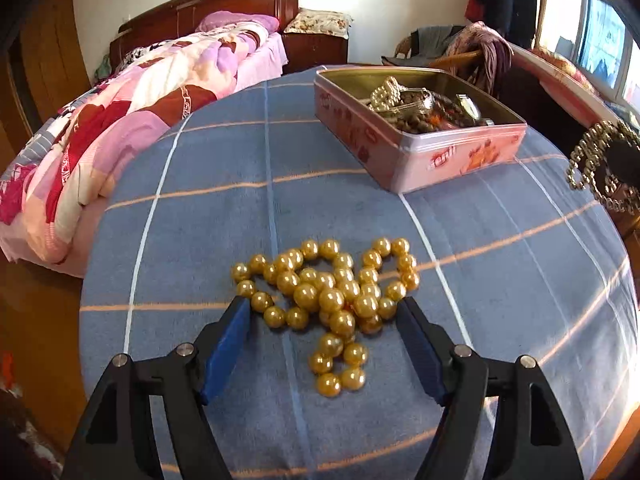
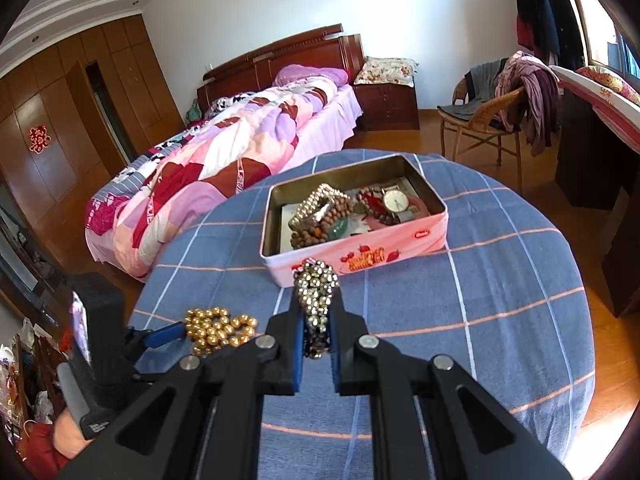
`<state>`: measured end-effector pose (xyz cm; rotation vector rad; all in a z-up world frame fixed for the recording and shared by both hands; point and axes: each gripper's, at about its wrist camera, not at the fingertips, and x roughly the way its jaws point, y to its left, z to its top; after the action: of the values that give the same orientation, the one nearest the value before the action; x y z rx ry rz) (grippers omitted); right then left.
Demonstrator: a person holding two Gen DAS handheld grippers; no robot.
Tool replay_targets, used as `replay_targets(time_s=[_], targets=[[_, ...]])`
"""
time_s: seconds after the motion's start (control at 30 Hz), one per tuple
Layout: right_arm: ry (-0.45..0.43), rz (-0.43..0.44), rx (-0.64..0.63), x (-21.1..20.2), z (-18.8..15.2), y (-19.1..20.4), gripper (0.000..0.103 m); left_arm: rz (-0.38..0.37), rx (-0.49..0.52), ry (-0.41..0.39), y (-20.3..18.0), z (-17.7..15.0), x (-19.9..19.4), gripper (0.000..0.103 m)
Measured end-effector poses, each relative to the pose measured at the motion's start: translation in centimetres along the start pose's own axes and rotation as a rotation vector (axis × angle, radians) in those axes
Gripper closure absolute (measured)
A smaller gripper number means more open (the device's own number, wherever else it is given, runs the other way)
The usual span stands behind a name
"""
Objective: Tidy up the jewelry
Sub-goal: 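Lift the gold beads and silver chain over the pink tin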
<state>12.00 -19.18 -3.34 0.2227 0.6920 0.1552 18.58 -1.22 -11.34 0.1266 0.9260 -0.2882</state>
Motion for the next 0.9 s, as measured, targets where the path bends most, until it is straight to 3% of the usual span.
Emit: replay_targets(time_s=[0.03, 0.07, 0.17, 0.33, 0.37, 0.9], targets=[[-0.007, 0.001, 0.002, -0.1, 0.1, 0.0, 0.090, 0.000, -0.001, -0.006, 0.2, 0.1, -0.2, 0.041], [-0.011, 0.004, 0.004, -0.2, 0.1, -0.1, 0.090, 0.006, 0.000, -0.010, 0.2, 0.2, -0.3, 0.055], [-0.018, 0.012, 0.013, -0.4, 0.2, -0.2, 0.090, -0.011, 0.003, -0.008, 0.6, 0.1, -0.6, 0.084], [-0.044, 0.033, 0.024, -1.0, 0.2, -0.2, 0.090, -0.063, -0.070, -0.023, 1.4, -0.1, -0.9, 0.087], [-0.053, 0.036, 0.021, -1.2, 0.2, -0.1, 0.090, -0.072, -0.077, -0.036, 1.4, -0.1, -1.1, 0.093], [-0.151, 0.047, 0.026, -3.8, 1.7, -0.3, 0.090, -0.183, -0.075, -0.239, 0.5, 2.5, -7.6, 0.093]])
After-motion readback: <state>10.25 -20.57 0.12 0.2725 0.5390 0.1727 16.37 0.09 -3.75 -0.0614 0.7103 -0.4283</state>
